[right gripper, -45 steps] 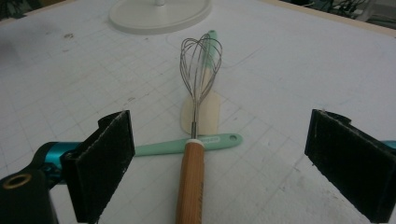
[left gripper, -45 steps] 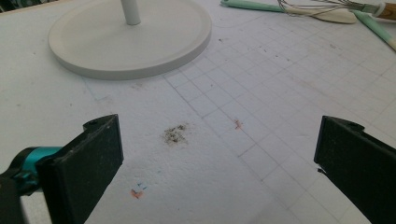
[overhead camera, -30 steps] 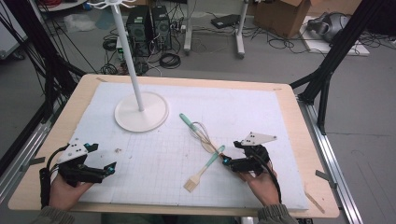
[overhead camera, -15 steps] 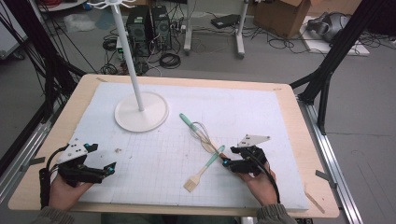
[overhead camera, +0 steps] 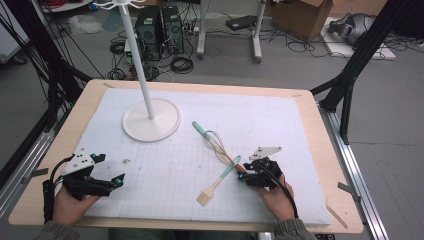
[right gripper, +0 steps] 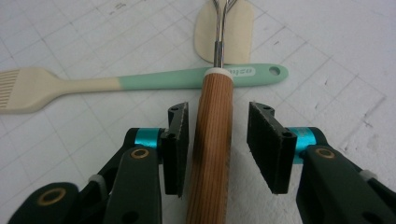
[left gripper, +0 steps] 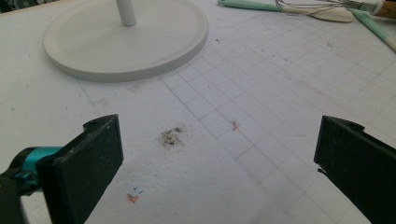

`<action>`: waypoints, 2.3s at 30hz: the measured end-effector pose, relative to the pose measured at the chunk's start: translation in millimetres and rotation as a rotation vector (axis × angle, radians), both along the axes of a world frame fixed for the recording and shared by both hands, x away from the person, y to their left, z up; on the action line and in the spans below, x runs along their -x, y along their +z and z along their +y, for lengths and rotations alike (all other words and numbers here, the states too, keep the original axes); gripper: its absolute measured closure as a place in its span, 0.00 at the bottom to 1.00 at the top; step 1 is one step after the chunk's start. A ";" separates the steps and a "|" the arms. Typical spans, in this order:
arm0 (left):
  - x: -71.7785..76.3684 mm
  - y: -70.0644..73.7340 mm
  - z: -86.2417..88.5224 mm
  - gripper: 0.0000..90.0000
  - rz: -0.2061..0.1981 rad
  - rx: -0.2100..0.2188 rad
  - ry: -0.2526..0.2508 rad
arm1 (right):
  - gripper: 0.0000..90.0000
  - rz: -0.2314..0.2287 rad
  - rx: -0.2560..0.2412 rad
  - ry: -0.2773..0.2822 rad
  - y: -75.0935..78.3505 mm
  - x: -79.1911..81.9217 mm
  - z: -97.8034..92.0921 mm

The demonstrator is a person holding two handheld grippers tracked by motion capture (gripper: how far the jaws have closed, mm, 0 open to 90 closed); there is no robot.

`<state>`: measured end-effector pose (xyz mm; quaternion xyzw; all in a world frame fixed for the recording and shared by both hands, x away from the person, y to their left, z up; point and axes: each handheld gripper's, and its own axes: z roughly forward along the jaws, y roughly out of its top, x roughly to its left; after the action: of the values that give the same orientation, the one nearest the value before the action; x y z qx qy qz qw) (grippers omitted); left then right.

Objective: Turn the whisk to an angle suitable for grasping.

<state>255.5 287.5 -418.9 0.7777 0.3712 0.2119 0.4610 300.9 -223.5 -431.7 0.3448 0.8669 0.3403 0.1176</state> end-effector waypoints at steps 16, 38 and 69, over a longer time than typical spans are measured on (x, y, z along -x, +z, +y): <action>-0.4 -0.2 -0.5 0.02 0.000 -0.002 -0.005 | 0.74 -0.001 0.040 -0.004 -3.6 1.4 6.4; -0.4 -0.3 -0.9 0.02 0.002 -0.006 -0.006 | 0.78 0.000 0.050 -0.057 -4.1 5.5 10.7; -0.7 -0.4 -1.3 0.02 0.000 -0.001 -0.008 | 0.80 -0.002 0.031 -0.069 -5.0 6.4 9.0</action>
<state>256.2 286.2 -419.3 0.7792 0.3683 0.2101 0.4615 294.5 -214.5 -436.7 0.3722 0.8596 0.3229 0.1352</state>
